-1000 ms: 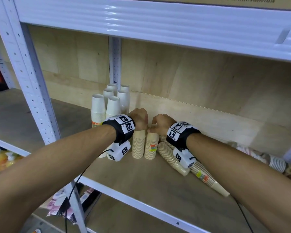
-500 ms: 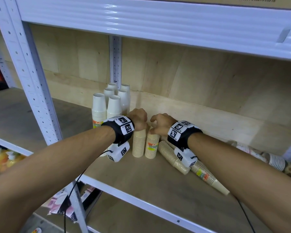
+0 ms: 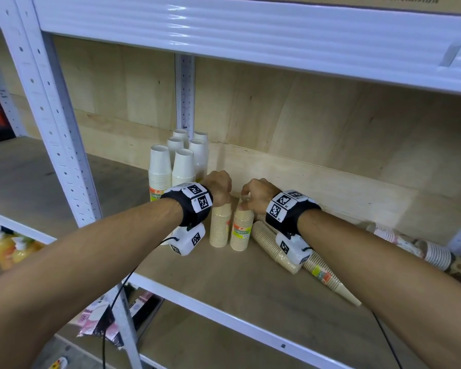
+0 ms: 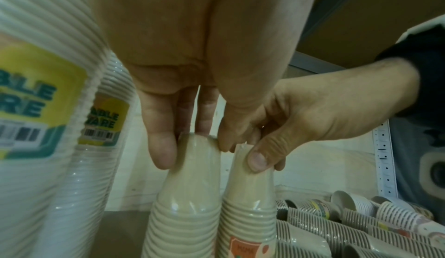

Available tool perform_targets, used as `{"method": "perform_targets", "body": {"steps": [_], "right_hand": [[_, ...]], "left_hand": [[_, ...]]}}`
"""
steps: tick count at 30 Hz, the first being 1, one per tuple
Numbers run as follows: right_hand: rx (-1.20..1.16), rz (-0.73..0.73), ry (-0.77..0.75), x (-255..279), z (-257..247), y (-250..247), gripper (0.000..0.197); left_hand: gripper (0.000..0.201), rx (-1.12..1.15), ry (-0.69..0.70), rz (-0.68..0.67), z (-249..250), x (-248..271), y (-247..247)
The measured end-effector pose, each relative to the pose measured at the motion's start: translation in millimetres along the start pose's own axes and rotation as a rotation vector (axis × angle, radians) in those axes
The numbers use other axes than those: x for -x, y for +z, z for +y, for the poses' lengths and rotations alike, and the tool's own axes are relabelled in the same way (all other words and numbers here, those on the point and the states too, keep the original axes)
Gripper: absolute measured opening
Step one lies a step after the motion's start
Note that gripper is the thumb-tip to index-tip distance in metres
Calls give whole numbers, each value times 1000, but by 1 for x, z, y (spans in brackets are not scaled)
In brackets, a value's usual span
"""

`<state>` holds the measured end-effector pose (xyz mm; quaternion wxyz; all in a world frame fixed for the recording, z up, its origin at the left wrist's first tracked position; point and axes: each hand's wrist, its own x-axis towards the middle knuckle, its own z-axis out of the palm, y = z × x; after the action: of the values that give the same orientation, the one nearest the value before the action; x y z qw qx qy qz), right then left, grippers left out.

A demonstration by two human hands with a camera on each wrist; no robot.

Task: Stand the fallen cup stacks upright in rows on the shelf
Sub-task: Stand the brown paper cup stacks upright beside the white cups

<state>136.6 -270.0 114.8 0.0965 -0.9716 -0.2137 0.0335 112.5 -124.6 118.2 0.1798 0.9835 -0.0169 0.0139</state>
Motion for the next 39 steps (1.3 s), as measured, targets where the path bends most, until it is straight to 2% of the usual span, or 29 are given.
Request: {"method": "perform_targets", "body": {"steps": [3, 8, 12, 16, 20, 23, 26, 29, 35, 39], "right_hand": [[-6, 6, 3, 1, 0, 1, 33], [-8, 9, 12, 2, 1, 0, 35], [-13, 10, 10, 3, 1, 0, 37], [-1, 8, 11, 3, 0, 0, 37], [2, 10, 10, 2, 0, 0, 37], [-2, 4, 7, 1, 0, 0, 36], [-1, 10, 6, 1, 1, 0, 37], [-6, 11, 3, 0, 1, 0, 38], [-9, 1, -7, -3, 2, 0, 39], [-38, -10, -26, -7, 2, -6, 41]], "left_hand": [[34, 0, 26, -38, 1, 1, -1], [41, 46, -3, 1, 0, 3, 1], [31, -1, 19, -4, -2, 2, 4], [32, 7, 72, -31, 0, 3, 4], [38, 16, 8, 12, 1, 4, 4], [30, -38, 36, -4, 2, 3, 4], [32, -12, 59, -30, 3, 2, 4], [37, 23, 24, -12, 4, 0, 3], [29, -41, 22, -12, 7, -5, 5], [33, -80, 9, -7, 12, -14, 3]]}}
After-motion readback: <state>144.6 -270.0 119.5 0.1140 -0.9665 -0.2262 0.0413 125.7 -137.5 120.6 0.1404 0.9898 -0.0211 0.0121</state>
